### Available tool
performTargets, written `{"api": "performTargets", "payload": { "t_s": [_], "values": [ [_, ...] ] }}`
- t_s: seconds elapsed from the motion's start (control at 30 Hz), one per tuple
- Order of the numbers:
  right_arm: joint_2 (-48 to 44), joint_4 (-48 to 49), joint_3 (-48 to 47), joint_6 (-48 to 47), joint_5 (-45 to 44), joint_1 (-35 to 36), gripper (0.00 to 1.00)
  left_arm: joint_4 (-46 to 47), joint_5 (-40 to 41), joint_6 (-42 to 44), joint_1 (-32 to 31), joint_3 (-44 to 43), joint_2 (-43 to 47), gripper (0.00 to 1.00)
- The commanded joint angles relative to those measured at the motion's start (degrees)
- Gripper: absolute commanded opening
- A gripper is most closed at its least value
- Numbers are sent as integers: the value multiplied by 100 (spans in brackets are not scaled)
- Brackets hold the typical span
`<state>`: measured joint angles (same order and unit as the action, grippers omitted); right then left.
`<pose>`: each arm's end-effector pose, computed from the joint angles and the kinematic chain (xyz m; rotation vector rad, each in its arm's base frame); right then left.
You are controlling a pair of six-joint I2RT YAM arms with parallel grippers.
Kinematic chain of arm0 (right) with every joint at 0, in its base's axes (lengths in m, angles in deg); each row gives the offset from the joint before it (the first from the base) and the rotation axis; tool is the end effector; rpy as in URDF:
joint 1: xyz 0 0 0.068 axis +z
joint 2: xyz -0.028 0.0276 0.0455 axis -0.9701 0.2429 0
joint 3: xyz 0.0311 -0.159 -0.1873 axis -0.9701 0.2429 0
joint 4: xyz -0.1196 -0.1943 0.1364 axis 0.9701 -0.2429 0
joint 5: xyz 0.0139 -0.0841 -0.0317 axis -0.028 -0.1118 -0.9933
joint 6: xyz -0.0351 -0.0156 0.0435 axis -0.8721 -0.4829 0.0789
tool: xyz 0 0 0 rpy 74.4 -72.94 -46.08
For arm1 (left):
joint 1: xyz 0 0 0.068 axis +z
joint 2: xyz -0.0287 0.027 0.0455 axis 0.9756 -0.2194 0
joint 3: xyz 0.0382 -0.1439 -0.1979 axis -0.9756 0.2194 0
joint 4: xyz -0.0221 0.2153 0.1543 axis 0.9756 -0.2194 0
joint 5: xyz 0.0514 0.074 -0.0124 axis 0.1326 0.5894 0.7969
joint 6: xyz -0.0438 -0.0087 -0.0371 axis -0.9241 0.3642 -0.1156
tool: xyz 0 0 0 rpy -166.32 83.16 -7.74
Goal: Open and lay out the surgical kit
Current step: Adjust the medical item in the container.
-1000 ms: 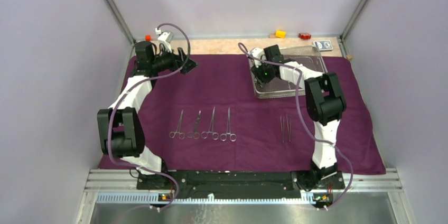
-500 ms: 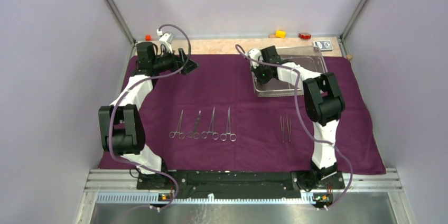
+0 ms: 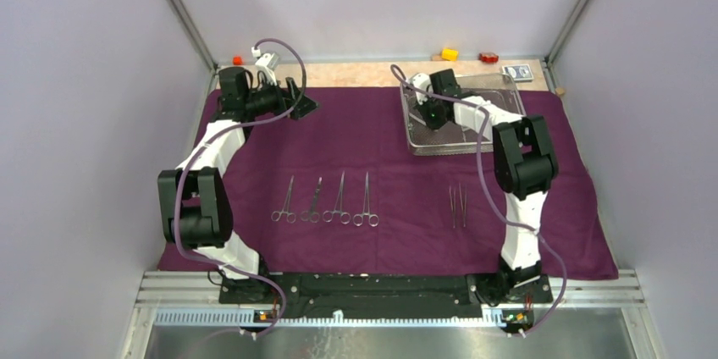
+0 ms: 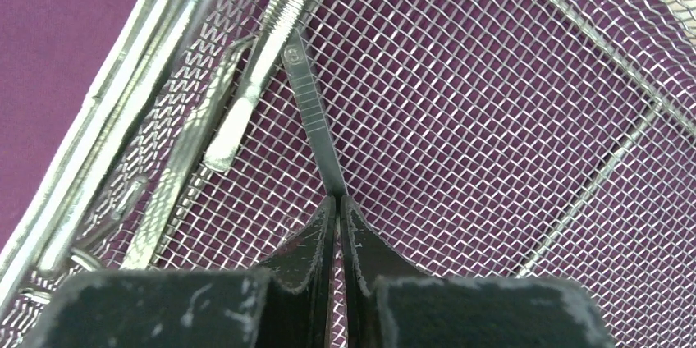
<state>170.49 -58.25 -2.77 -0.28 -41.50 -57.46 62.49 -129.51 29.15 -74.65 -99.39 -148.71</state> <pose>0.4212 0.1448 0.1438 -0.8876 2.3215 0.0917 0.3737 -0.0147 0.2553 0.3756 1.9059 -0.9433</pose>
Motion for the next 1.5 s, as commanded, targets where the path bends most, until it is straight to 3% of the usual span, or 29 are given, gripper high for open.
{"api": "performTargets", "payload": {
  "t_s": [0.0, 0.2, 0.53, 0.7, 1.0, 1.27, 1.47],
  "values": [
    [-99, -207, -176, 31, -82, -136, 2, 171, -131, -34, 2, -205, 110, 99],
    [-305, -128, -100, 88, 385, -325, 1, 157, -114, -67, 1, -247, 102, 99],
    [-305, 174, -176, 141, 1459, -349, 35, 111, -70, -59, -3, -293, 105, 99],
    [-9, 74, -562, 48, 1711, -353, 43, 101, -61, -2, -4, -297, 167, 99],
    [684, -355, -1430, -138, 1846, -351, 45, 97, -95, 57, 1, -281, 203, 99],
    [810, -423, -1345, -312, 1683, -253, 45, 168, -182, -21, -3, -317, 124, 99],
    [795, -212, -1153, -339, 1041, -192, 31, 215, -218, -104, -3, -353, 20, 99]
  ]
}}
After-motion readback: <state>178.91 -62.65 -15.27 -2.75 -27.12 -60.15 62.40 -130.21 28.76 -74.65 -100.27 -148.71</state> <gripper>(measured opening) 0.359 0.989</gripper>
